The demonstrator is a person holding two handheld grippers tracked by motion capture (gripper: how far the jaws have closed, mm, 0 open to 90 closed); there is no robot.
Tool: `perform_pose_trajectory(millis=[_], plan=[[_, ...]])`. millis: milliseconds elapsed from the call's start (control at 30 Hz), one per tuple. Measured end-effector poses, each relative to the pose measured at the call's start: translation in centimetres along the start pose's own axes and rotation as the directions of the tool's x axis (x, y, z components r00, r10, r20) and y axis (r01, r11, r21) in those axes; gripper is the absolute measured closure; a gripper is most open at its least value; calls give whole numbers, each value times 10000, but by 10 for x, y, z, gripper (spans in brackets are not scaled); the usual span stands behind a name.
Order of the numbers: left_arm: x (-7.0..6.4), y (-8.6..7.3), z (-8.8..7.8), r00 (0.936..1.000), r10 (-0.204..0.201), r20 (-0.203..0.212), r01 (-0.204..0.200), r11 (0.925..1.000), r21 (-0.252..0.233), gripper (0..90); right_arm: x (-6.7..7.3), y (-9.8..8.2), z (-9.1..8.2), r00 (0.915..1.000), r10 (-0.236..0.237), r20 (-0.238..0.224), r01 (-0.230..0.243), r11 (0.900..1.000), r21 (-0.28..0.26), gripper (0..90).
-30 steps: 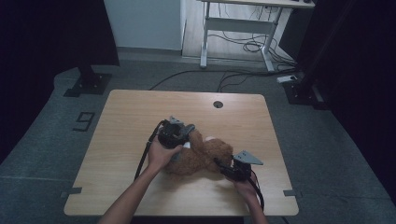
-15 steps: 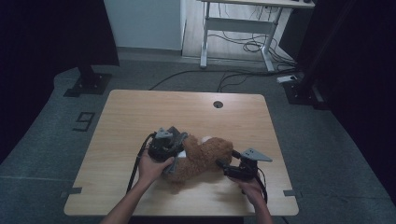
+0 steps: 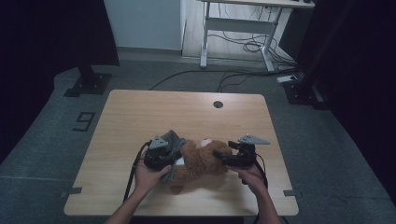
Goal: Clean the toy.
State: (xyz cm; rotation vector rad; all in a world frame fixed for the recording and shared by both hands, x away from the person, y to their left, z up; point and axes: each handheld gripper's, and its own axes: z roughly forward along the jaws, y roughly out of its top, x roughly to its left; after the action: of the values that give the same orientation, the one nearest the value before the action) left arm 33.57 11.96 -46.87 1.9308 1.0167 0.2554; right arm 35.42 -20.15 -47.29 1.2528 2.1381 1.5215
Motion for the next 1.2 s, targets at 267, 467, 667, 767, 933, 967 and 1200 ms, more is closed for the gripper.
perform_pose_trajectory(millis=[267, 467, 667, 767, 933, 967, 1200], plan=[[-3, -11, -7, 9985, -63, 549, 82, 9993, -355, 764, -12, -33, 4, 9956, 599, -721, -485, 9874, 1504, 150], [-1, -17, -2, 9997, 15, 238, 1, 9975, -700, 769, -8, -49, 7, 9949, 279, -970, -148, 9910, 1331, 320], [8, -11, 10, 9996, -263, 107, 270, 9970, -720, 771, -1, -50, 12, 9994, -359, 10, 357, 9952, 914, 396], [11, -10, 12, 9985, -483, 250, 501, 9960, -735, 771, -2, -50, 13, 9998, -198, -27, 199, 9969, 763, 404], [9, -14, 1, 9964, -509, 677, 556, 9961, -687, 771, -9, -49, 7, 9937, 734, -851, -657, 9938, 898, 267], [9, -14, -3, 9946, -641, 816, 698, 9952, -692, 769, -8, -49, 6, 9941, 692, -833, -608, 9932, 992, 237], [26, -9, -49, 9967, -806, -121, 789, 9913, -1055, 762, 1, -57, 4, 9970, 300, -712, -203, 9909, 1327, 212]])
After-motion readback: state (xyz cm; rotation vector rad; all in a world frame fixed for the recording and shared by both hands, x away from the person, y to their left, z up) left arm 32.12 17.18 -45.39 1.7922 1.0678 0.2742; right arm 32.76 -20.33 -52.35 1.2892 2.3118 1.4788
